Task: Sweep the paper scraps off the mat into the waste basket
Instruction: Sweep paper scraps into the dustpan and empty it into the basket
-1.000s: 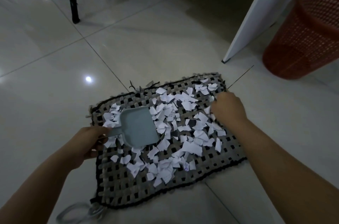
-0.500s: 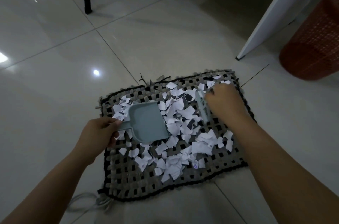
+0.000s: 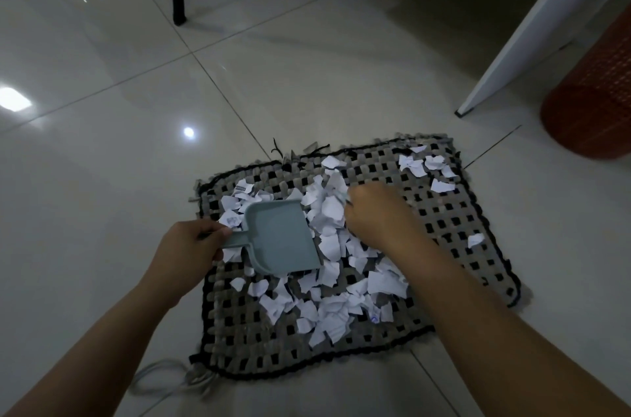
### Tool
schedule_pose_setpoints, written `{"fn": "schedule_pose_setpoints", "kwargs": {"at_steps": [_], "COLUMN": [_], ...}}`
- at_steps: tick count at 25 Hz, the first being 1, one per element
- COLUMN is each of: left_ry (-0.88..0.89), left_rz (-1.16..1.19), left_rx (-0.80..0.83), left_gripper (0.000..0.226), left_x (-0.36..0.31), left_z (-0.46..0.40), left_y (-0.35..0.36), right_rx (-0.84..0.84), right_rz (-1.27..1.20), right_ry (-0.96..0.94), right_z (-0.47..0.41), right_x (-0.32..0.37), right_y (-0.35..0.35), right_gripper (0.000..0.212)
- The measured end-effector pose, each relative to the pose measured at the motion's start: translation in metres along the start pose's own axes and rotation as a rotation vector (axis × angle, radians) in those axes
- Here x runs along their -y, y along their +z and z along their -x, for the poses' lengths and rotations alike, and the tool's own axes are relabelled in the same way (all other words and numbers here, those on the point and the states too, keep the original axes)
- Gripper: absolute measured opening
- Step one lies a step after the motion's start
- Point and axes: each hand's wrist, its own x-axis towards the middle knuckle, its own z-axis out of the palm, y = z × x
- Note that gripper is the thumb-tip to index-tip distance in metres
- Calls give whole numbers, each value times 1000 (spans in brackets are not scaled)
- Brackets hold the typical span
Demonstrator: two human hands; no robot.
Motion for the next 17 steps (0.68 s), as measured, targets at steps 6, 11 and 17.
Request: {"fn": "schedule_pose_setpoints", "kwargs": {"at_steps": [6,11,17], "left_ry": [10,91,87], "left_rz": [15,-78,-100], "left_rx": [38,18,48], "left_gripper": [22,22,21], "left_x": [5,5,12], "left_z": [-3,1,-2], "left_y": [-3,-15,-23], "right_rx": [-147,-184,5], "right_rz": [-87,69,228], "right_ry": [83,99,-188], "right_z": [1,-37,-20], "right_x": [-13,-8,19], "right_y": [-29,-37,-7], "right_gripper": [22,17,13]}}
